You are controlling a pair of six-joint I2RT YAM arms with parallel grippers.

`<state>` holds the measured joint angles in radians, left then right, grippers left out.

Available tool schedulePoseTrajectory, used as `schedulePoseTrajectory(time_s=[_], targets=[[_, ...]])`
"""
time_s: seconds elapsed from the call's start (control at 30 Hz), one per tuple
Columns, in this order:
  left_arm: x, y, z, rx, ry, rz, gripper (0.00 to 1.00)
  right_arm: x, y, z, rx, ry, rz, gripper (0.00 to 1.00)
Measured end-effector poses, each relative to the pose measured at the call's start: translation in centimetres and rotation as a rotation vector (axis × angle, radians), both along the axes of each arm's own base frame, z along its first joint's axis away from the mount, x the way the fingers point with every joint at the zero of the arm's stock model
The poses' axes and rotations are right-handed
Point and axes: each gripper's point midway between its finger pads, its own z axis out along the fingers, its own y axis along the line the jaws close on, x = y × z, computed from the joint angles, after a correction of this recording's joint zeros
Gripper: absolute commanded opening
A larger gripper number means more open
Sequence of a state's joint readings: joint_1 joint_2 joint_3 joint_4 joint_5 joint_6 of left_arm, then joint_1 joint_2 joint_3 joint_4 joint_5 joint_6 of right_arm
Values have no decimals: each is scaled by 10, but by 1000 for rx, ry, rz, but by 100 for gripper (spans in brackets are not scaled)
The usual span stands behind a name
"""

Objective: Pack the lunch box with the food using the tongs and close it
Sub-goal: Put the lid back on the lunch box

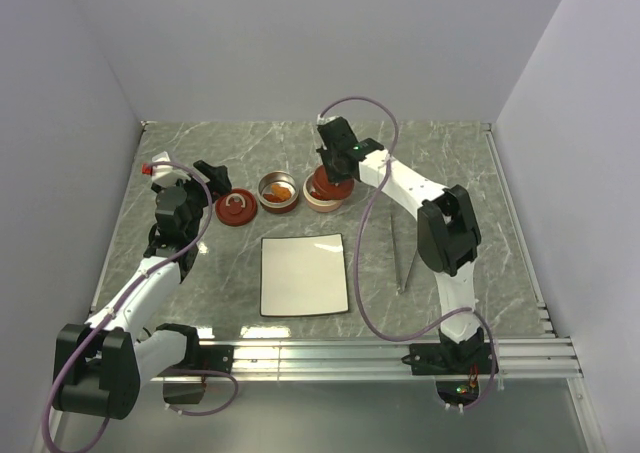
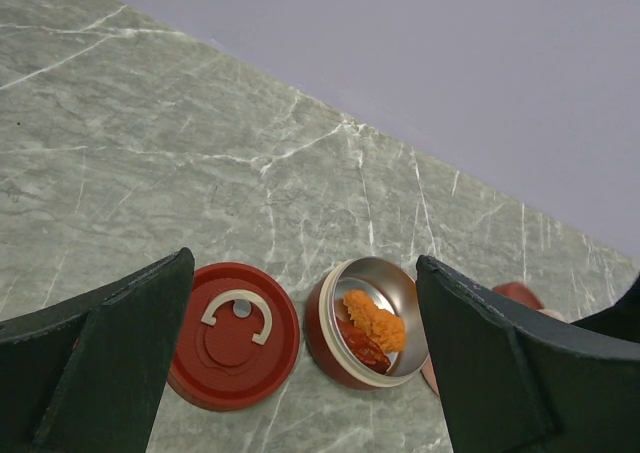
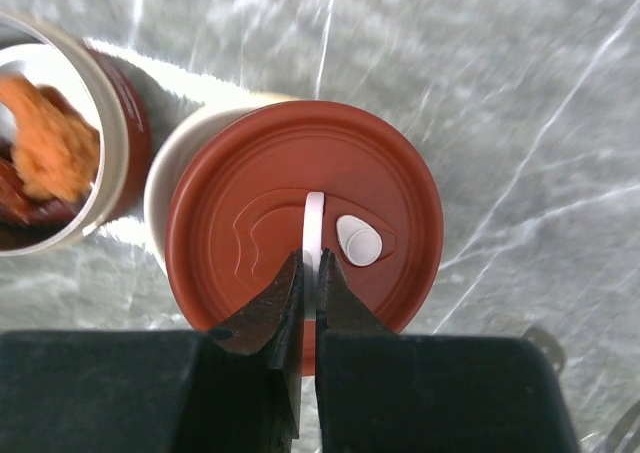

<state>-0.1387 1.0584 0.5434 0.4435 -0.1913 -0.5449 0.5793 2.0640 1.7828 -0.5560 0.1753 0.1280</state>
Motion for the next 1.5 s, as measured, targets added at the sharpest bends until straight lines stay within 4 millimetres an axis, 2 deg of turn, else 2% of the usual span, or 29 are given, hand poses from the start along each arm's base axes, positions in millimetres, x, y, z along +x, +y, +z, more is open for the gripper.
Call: schedulePoseTrajectory(time_s=[0.13, 0.4, 0.57, 0.7, 1.5], targets=[[0, 0, 0, 0, 0, 0, 99, -8, 4, -13, -35, 41, 17, 0], [0, 0, 0, 0, 0, 0, 99, 5, 26, 1, -39, -6, 41, 0], [0, 0, 0, 0, 0, 0, 99, 4, 36, -7, -63, 1, 52, 0], [0, 0, 0, 0, -1, 0, 99, -3, 34, -20, -107, 29, 52, 0], [0, 0, 1, 0, -2, 0, 100, -4, 28, -29, -120, -8, 8, 0]])
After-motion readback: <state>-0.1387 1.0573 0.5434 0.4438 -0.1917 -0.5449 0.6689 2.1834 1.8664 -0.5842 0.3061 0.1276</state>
